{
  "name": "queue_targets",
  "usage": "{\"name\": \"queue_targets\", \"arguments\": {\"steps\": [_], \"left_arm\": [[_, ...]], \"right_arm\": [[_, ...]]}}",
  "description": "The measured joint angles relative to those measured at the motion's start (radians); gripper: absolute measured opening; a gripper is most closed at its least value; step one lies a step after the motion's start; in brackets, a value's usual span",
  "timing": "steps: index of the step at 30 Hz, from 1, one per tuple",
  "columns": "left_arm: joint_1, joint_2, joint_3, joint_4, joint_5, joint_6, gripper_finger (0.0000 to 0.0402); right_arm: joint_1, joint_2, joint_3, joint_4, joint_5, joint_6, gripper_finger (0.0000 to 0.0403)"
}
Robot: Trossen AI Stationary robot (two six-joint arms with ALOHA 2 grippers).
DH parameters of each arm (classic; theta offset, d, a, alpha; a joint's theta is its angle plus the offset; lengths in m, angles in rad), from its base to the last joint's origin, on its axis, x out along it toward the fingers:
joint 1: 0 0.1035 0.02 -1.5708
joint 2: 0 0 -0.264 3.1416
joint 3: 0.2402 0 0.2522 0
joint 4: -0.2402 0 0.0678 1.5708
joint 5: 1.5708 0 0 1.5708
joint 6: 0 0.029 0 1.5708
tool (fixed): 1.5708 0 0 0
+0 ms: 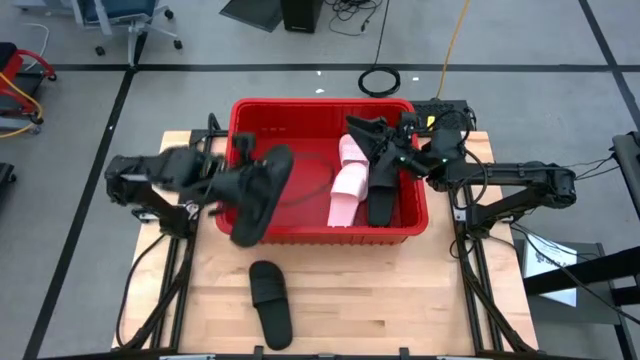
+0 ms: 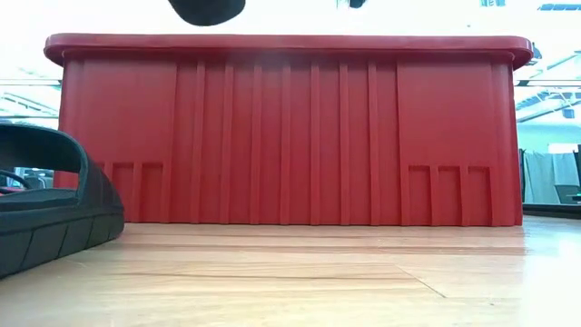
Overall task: Pick and place slides into bin
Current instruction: Put the black slide into the red container
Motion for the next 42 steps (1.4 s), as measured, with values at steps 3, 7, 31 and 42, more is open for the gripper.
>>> {"name": "queue_targets", "arguments": {"steps": [3,7,31,42], "left_arm": [[0.12,-0.001,0.0,0.106,0.045,0.11,0.0004],[0.27,0.0,0.0,0.227,0.167,0.207,0.0012],[0.656,-0.024,-0.793,1.006,0.355,0.427,0.001],[0.65,0.051,-0.835,1.193,0.342,0.395,0.001]], "right_arm": [[-0.002,0.0,0.0,0.014,0.0,0.004,0.0281],[-0.002,0.0,0.0,0.016,0.023,0.007,0.0281],[-0.002,-0.009,0.0,0.076,0.15,-0.098,0.0281],[-0.018,-0.009,0.0,0.065,0.162,-0.134,0.0281]]}}
